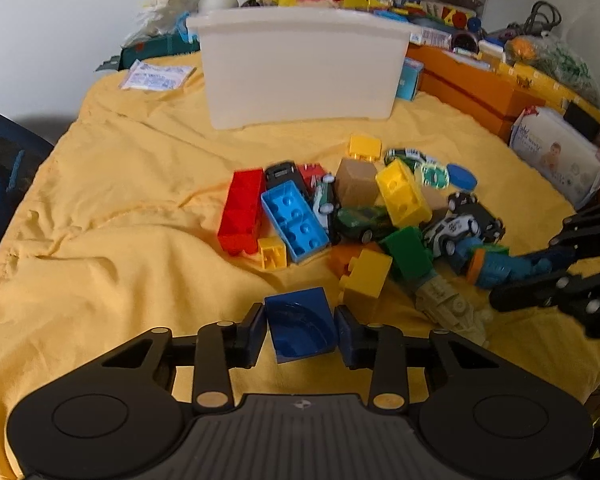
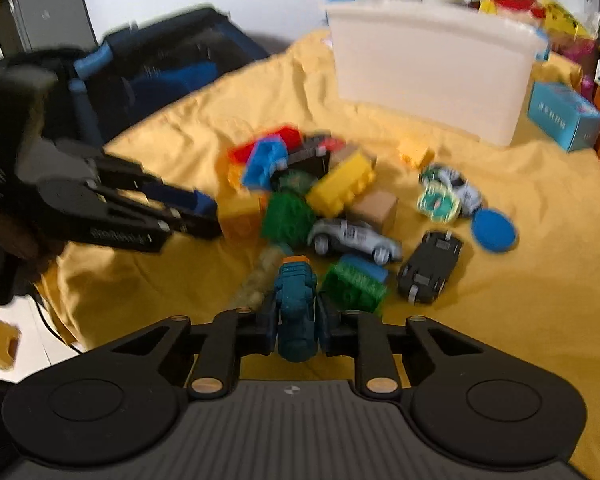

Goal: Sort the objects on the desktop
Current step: 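Carry the blue piece into the white bin with the left tool while the right drops the teal figure there, then grasp the long red brick with the left tool while the right grasps the black toy car, then lower the red brick into the white bin with the left tool while the right drops the black car, then grasp the blue square brick with the left tool while the right grasps the green brick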

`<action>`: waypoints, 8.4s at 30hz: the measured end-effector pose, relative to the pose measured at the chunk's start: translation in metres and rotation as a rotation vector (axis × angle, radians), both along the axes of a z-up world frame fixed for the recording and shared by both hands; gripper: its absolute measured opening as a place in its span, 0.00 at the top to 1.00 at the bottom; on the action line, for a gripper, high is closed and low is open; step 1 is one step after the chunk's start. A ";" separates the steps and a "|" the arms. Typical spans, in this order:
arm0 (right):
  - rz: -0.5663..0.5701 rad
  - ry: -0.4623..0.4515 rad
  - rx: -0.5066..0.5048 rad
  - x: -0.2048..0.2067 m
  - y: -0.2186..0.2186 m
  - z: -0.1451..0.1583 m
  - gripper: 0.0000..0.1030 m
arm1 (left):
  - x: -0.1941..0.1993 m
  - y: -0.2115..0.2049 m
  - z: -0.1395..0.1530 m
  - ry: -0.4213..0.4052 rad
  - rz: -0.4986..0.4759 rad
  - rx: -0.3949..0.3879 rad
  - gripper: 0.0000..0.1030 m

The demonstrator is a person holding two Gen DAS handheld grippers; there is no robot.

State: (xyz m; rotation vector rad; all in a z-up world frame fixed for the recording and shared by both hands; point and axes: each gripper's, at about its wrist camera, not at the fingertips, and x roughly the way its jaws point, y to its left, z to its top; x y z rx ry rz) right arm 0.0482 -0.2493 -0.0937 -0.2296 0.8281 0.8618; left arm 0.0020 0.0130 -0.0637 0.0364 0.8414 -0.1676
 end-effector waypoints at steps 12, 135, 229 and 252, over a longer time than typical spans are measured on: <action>-0.185 -0.113 0.192 0.053 -0.018 0.095 0.78 | 0.033 0.021 0.093 -0.188 0.102 -0.047 0.61; -0.404 -0.224 0.182 0.115 -0.005 0.106 0.80 | 0.125 0.003 0.124 -0.219 0.134 0.016 0.74; -0.243 -0.029 -0.091 0.023 -0.003 -0.016 0.56 | 0.032 0.000 0.007 0.021 0.188 -0.083 0.49; -0.219 -0.018 -0.083 0.019 0.001 -0.013 0.56 | 0.044 -0.009 -0.009 0.055 0.100 -0.057 0.72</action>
